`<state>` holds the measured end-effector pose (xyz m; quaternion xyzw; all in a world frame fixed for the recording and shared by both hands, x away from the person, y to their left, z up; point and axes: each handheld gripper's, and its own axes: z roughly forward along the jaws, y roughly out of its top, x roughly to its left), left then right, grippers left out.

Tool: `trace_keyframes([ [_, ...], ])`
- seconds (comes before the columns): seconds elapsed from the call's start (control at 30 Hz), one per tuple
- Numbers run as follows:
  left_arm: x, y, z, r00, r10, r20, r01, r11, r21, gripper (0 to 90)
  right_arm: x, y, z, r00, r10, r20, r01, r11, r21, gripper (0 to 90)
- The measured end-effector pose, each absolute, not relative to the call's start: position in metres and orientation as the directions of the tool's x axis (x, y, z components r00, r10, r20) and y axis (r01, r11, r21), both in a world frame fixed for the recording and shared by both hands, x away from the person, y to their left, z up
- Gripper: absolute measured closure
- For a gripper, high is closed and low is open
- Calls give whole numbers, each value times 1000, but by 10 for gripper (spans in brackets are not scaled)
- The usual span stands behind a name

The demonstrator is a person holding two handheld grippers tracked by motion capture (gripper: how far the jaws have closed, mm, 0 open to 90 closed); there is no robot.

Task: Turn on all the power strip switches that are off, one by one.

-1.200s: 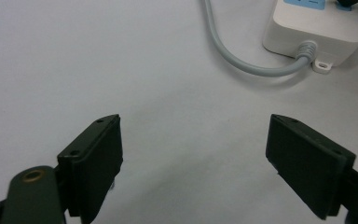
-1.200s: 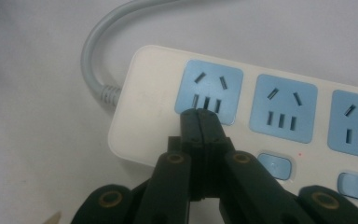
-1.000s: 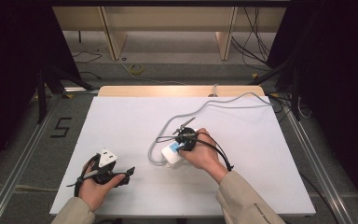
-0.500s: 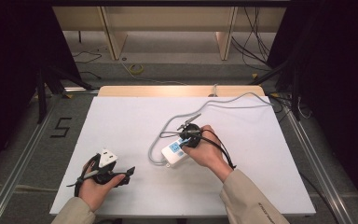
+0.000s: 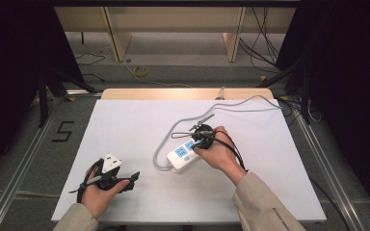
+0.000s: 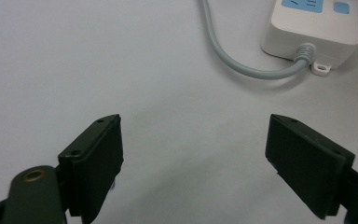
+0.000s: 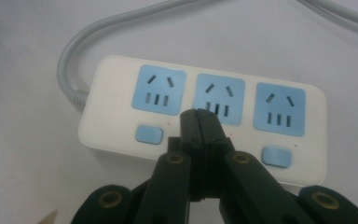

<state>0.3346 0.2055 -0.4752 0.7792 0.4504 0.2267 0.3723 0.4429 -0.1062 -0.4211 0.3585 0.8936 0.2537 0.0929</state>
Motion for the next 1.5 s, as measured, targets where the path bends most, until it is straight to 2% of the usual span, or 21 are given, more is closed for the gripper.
trace_keyframes([
  [1.5, 334, 205, -474, 495, 869, 16, 526, -314, 790, 189, 469, -131, -417, -656, 755, 14, 657, 561, 503, 900],
])
